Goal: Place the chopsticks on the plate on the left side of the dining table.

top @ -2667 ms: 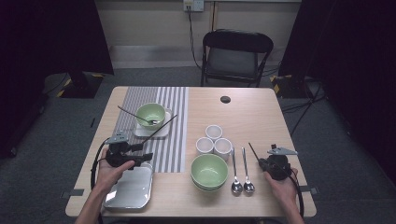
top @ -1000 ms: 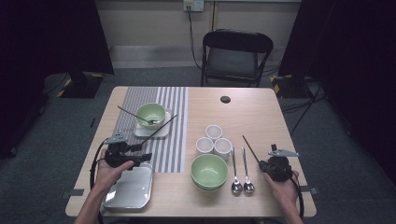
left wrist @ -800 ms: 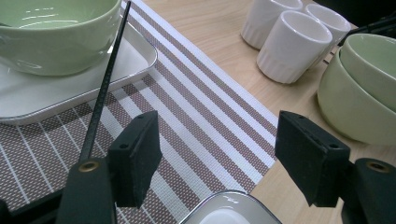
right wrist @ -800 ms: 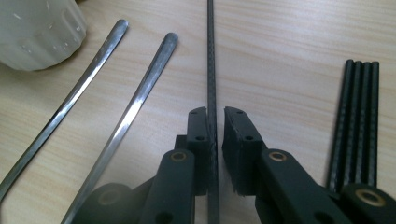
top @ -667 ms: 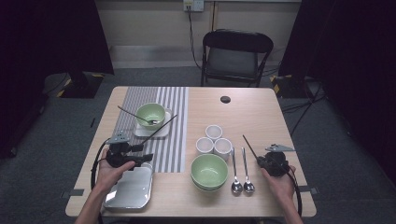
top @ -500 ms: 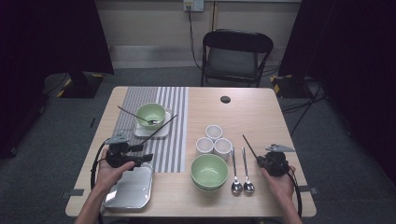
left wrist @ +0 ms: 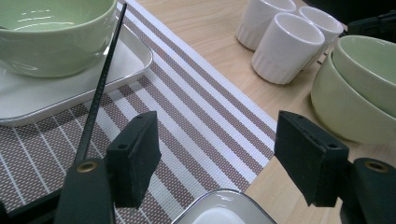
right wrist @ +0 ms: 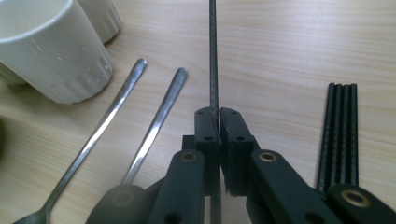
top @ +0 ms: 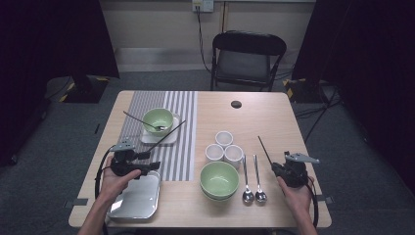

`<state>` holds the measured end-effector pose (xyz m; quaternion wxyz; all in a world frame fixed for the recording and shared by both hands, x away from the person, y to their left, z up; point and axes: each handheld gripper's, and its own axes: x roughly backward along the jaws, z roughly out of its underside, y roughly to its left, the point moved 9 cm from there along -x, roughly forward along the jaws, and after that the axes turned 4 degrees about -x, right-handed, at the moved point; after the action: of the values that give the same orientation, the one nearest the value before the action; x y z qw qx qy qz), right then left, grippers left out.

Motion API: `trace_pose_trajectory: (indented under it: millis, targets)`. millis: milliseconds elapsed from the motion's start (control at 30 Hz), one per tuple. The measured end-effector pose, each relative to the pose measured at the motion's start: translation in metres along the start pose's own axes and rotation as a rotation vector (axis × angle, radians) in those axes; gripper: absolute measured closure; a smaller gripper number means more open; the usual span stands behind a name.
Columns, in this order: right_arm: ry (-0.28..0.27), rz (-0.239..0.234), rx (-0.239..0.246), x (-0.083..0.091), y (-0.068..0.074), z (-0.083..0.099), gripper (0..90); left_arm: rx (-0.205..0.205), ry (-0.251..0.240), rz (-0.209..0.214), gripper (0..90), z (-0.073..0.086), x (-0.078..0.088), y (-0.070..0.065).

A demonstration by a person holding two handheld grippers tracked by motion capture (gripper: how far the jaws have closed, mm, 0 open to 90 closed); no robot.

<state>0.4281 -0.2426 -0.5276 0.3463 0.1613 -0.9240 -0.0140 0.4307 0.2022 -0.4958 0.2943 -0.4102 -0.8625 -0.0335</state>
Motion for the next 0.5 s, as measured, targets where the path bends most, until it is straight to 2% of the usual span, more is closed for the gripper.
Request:
trace_pose_trajectory:
  millis: [233,300,500]
  targets:
    - [-0.065,-0.023,-0.011,0.014,0.005,-0.011,86.7,0.003,-0.005,0.007,31.0,-0.001,0.001,-0.002]
    - [-0.078,-0.029,-0.011,0.018,0.008,-0.014,86.7,0.007,-0.006,0.023,31.4,-0.001,0.0,-0.003]
    - [-0.099,-0.064,0.003,0.026,0.017,-0.02,86.7,0.019,-0.01,0.039,31.6,-0.002,0.001,-0.005]
